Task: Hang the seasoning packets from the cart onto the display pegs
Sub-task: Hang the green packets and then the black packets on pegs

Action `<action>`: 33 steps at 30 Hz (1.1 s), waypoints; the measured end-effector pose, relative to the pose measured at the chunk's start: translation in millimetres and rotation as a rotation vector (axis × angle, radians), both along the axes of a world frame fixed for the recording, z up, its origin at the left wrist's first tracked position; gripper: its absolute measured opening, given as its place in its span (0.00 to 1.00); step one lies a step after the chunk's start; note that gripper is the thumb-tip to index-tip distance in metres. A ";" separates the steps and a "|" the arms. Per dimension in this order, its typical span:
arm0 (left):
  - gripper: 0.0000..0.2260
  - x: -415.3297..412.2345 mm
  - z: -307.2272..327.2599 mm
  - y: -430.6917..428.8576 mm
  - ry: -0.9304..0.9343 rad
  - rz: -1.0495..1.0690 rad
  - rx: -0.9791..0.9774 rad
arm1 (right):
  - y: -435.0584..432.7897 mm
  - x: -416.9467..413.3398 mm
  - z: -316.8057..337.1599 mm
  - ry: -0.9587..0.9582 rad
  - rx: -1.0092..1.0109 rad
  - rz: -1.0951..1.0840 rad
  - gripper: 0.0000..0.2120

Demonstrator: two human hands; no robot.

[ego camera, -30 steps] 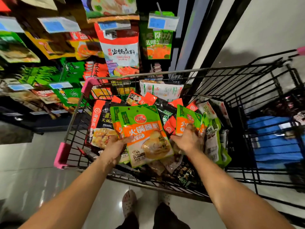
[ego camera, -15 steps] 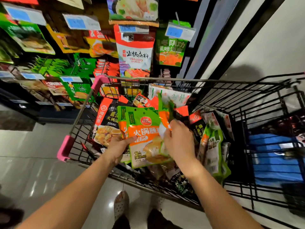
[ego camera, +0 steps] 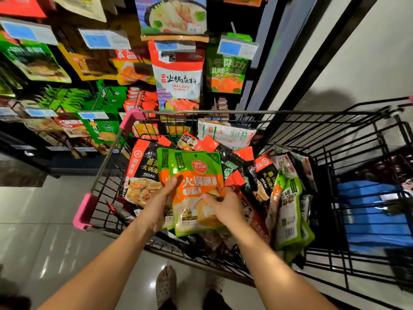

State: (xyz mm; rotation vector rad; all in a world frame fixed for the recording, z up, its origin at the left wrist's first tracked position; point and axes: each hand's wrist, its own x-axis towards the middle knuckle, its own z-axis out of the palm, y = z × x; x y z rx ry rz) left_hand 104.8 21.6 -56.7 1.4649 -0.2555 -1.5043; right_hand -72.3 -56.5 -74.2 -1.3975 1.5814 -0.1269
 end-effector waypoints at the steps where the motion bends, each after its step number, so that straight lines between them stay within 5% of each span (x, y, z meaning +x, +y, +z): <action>1: 0.20 -1.4 1.6 -0.2 -0.017 -0.040 -0.017 | 5.1 3.0 1.6 0.015 -0.012 -0.008 0.26; 5: 0.34 1.1 2.9 -13.5 -0.179 -0.163 0.007 | 10.4 1.8 -1.0 -0.051 0.019 0.050 0.32; 8: 0.26 0.6 6.1 -22.9 -0.269 -0.216 0.051 | 0.2 -28.0 -1.9 -0.201 0.016 0.002 0.16; 10: 0.19 -0.9 2.9 -23.3 -0.272 -0.188 0.079 | -8.9 -60.4 -0.2 -0.086 -0.168 -0.133 0.07; 12: 0.24 0.7 -0.9 -21.3 -0.263 -0.179 0.104 | -21.8 -91.3 0.4 0.160 -0.323 -0.274 0.07; 15: 0.34 5.3 -11.9 -17.4 -0.230 -0.206 0.131 | -37.7 -110.9 -6.6 0.531 -0.214 -0.174 0.31; 16: 0.32 4.7 -13.9 -15.9 -0.212 -0.187 0.132 | -40.3 -111.1 -10.7 0.583 -0.133 -0.124 0.31; 19: 0.31 0.3 -11.7 -11.6 -0.183 -0.094 0.142 | -41.8 -108.1 -9.1 0.609 -0.100 -0.031 0.06; 21: 0.28 -3.2 -7.6 -9.1 -0.118 -0.057 0.136 | -44.9 -111.3 -6.9 0.624 -0.155 -0.016 0.04; 24: 0.16 -5.3 -6.2 -7.0 -0.125 -0.006 0.130 | -42.6 -112.1 13.5 0.530 -0.238 -0.088 0.06; 26: 0.21 -4.3 -8.2 -5.3 -0.110 0.015 0.113 | -34.3 -104.4 34.3 0.476 -0.334 -0.051 0.08; 29: 0.26 -3.1 -5.8 -3.0 -0.104 0.012 0.096 | -13.7 -72.9 76.5 0.330 -0.487 0.085 0.15; 33: 0.14 -3.7 9.8 1.3 -0.082 0.007 0.088 | 16.9 -23.8 109.3 0.054 -0.639 0.361 0.13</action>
